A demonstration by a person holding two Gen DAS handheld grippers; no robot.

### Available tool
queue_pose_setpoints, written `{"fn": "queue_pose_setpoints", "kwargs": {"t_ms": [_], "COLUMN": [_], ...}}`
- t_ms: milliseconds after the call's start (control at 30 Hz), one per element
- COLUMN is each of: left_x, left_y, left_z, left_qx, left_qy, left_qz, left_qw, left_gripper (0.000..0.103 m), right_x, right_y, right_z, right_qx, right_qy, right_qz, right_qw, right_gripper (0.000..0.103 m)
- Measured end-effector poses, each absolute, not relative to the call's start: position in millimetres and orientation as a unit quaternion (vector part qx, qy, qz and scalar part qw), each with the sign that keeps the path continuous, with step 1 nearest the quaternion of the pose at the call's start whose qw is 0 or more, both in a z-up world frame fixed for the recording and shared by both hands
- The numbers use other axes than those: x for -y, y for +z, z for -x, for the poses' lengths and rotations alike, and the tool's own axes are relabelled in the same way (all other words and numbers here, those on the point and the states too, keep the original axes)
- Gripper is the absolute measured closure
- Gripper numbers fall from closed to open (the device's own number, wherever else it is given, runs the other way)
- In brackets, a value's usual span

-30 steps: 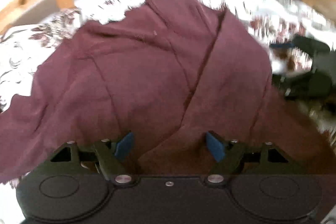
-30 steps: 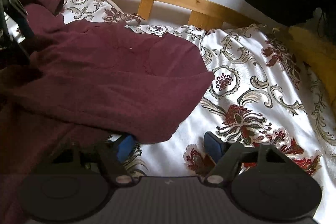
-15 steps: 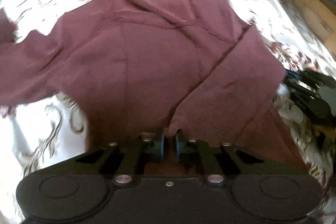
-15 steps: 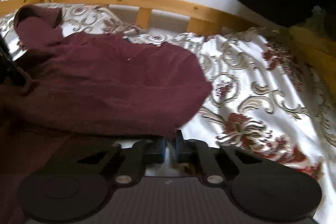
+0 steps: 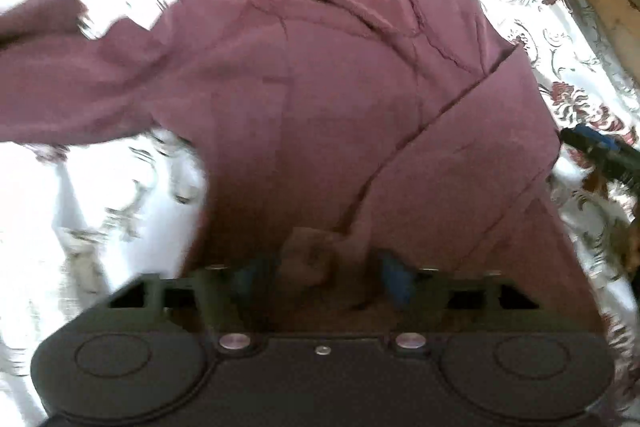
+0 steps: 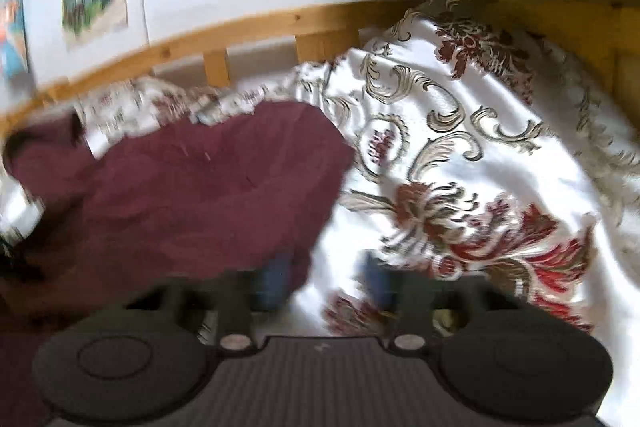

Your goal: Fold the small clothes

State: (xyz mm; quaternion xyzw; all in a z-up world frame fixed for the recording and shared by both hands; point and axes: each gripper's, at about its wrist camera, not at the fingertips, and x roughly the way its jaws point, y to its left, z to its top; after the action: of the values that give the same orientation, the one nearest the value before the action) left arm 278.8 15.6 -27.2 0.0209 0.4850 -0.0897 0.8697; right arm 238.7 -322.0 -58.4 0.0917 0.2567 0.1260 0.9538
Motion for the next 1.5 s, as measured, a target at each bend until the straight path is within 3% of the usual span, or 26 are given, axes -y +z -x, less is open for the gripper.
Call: {"fn": "queue_pose_setpoints", "kwargs": {"t_ms": [133,167,233,467,567,633,833,933,1100,1300,1400,1500], "left_x": [-28.7,-33.1,-40.9,-64.9,-79.1,-87.6,-109.4,-115.9,-122.3,-125.7,-126.8,-127.2], "left_y": [-19.9,-20.0,-19.4,-15.2,-13.7,-14.1,-33.0,-38.3,-39.2,-41.7,-43.1,-43.2], "left_z": [-249.6,-243.3,-231.6,-204.8,-193.0,-184.7,-166.5,-158.4,-142.0,-134.4,-133.4,-133.8], "left_qx": [-0.455,-0.455,-0.453,-0.427,-0.415,-0.411,-0.435,-0.445,-0.443,-0.440,-0.442,-0.441], "left_qy": [-0.080,-0.076,-0.064,-0.011,0.018,0.027,0.037,0.040,0.041,0.033,0.024,0.019], "left_qz": [-0.051,-0.054,-0.055,-0.031,-0.022,-0.013,0.001,0.008,0.017,0.024,0.046,0.065], "left_qw": [0.885,0.886,0.887,0.904,0.910,0.911,0.899,0.895,0.895,0.897,0.895,0.895], "left_gripper": [0.019,0.019,0.019,0.018,0.012,0.008,0.006,0.008,0.012,0.017,0.028,0.047], "right_x": [323.0,320.7,320.5,333.6,330.1,332.1,314.5,304.8,304.7,246.3,216.5,194.5], "right_y": [-66.1,-71.0,-76.3,-71.0,-67.4,-62.3,-38.4,-32.3,-40.9,-28.5,-35.0,-44.2], "right_z": [-258.4,-263.7,-268.4,-261.5,-253.7,-242.4,-193.2,-165.6,-120.8,-73.6,-76.8,-76.4], "right_qx": [-0.276,-0.288,-0.301,-0.307,-0.314,-0.325,-0.359,-0.384,-0.450,-0.427,-0.413,-0.403], "right_qy": [0.156,0.156,0.157,0.111,0.107,0.114,0.206,0.244,0.245,0.230,0.210,0.182], "right_qz": [-0.133,-0.129,-0.130,-0.150,-0.158,-0.176,-0.181,-0.173,-0.229,-0.017,0.033,0.096], "right_qw": [0.939,0.936,0.931,0.933,0.930,0.922,0.892,0.874,0.828,0.874,0.885,0.892], "right_gripper": [0.036,0.040,0.087,0.090,0.077,0.050,0.015,0.009,0.009,0.009,0.009,0.014]}}
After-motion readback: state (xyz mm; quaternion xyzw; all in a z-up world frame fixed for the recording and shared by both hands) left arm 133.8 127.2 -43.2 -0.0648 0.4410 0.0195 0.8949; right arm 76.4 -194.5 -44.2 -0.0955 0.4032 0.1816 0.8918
